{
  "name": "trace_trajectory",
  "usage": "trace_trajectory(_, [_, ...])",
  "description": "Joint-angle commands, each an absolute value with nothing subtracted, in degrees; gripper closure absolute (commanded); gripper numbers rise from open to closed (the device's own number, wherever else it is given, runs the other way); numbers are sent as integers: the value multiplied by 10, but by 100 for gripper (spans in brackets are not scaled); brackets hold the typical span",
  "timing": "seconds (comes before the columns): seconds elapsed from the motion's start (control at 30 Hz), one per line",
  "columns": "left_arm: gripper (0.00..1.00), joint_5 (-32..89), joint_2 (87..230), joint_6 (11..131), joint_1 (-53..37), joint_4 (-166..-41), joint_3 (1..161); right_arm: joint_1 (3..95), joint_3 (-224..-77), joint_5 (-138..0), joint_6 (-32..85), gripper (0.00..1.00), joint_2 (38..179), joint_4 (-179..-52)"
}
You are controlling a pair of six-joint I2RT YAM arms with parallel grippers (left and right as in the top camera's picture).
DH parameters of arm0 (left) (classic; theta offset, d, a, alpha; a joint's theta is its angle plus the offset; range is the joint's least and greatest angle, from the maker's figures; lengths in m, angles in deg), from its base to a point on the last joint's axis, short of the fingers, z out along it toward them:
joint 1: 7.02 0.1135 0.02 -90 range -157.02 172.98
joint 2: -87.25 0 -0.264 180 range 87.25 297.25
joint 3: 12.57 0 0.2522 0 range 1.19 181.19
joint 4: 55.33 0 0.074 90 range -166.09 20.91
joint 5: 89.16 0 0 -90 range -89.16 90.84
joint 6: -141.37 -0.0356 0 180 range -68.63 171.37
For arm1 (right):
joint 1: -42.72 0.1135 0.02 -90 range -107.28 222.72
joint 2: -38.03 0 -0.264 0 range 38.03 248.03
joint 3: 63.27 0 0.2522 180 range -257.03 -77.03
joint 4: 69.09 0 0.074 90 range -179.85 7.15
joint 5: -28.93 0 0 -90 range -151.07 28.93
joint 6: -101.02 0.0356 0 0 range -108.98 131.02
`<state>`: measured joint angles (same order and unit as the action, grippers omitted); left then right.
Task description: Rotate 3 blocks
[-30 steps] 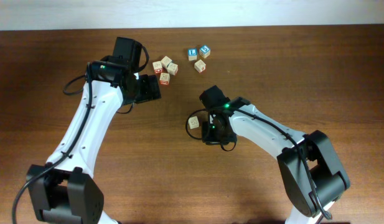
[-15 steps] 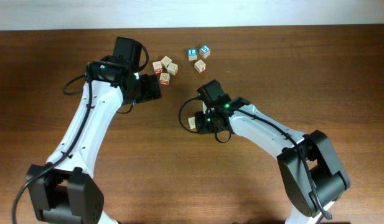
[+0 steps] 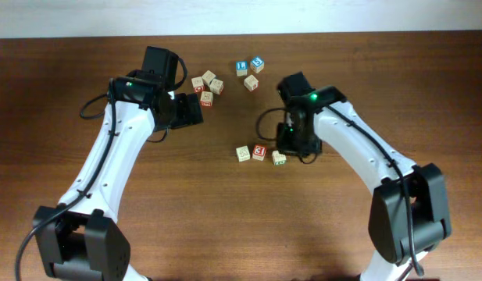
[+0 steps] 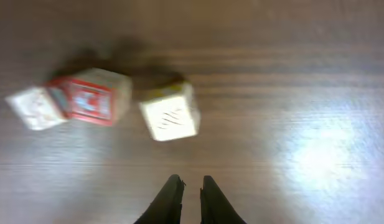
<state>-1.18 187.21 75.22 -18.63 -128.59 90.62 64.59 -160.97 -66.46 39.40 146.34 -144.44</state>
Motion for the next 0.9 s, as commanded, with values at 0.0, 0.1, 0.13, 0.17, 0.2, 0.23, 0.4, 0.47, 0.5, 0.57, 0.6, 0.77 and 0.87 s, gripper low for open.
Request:
trace_trajectory(0.0, [1,-20,1876,755,-188,-1287,900,651,-1561,-674,369,87,1465,-1433])
trace_trajectory(0.1, [1,-20,1876,756,-188,-1287,900,656,-1524,-678,362,88,1465,-1400])
trace_trajectory(0.13, [1,-20,1876,755,-188,-1287,900,657,-1511,-681,352,88,1466,-1382])
trace_trajectory(0.17, [1,-19,1876,755,-188,-1287,900,659,-1496,-681,352,88,1468,-1357])
trace_trajectory(0.2, [1,-17,1876,755,-188,-1287,900,659,-1484,-681,349,88,1472,-1336])
trace_trajectory(0.23, [1,-15,1876,756,-188,-1289,900,659,-1476,-681,335,88,1474,-1317])
trace_trajectory(0.4, [1,-15,1876,755,-188,-1292,900,659,-1471,-679,307,88,1475,-1250])
trace_trajectory(0.47, [1,-15,1876,756,-188,-1292,900,659,-1471,-682,307,88,1475,-1234])
trace_trajectory(0.5, [1,-15,1876,755,-188,-1293,900,659,-1471,-683,307,88,1475,-1233])
trace_trajectory(0.57, [1,-15,1876,755,-188,-1294,900,660,-1471,-684,307,88,1475,-1233])
trace_trajectory(0.6, [1,-15,1876,756,-188,-1293,900,660,-1471,-687,307,88,1475,-1236])
trace_trajectory(0.77, [2,-12,1876,755,-188,-1295,900,653,-1508,-744,291,94,1456,-1311])
trace_trajectory(0.87, [12,22,1878,755,-199,-1306,897,635,-1549,-716,315,93,1444,-1358])
